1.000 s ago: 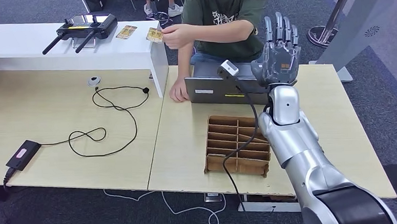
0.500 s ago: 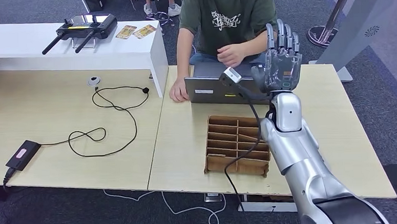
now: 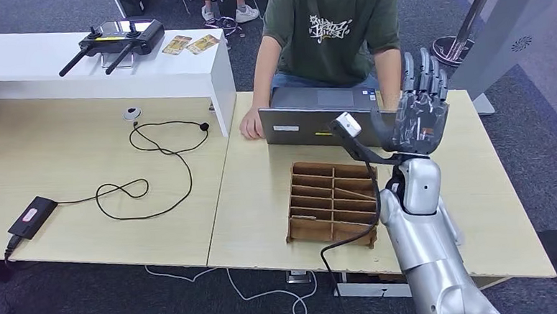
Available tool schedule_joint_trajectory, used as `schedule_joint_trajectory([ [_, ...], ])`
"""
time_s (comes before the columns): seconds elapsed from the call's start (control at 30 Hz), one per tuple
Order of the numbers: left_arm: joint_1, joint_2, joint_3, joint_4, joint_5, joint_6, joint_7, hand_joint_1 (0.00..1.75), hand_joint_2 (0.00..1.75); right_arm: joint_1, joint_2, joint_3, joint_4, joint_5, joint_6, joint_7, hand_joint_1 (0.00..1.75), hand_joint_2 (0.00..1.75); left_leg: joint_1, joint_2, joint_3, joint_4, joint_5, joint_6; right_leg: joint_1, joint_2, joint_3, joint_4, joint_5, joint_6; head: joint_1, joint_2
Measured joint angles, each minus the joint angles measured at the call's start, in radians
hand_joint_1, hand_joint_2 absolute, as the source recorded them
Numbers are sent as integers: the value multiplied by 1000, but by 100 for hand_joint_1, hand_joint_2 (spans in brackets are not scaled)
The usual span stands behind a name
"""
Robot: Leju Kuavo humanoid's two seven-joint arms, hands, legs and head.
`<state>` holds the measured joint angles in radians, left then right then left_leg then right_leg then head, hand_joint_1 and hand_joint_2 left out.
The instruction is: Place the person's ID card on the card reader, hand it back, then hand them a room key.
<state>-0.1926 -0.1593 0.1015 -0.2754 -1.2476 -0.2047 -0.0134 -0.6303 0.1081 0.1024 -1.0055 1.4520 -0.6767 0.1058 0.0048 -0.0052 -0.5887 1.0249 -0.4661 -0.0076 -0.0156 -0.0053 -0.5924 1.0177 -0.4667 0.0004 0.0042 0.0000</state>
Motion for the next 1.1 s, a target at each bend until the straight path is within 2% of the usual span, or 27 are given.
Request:
schedule_joint_trajectory([
  [0.43, 11, 2, 0, 0, -11, 8, -6, 0, 0, 173, -12, -35, -213, 20, 13, 5, 0, 175, 0, 0, 0, 0, 0, 0, 0, 0, 0, 0, 0, 0, 0, 0],
  [1.1, 16, 1, 0, 0, 1, 10, -9, 0, 0, 314, -13, -83, -394, 43, 8, 2, 0, 175, 0, 0, 0, 0, 0, 0, 0, 0, 0, 0, 0, 0, 0, 0],
])
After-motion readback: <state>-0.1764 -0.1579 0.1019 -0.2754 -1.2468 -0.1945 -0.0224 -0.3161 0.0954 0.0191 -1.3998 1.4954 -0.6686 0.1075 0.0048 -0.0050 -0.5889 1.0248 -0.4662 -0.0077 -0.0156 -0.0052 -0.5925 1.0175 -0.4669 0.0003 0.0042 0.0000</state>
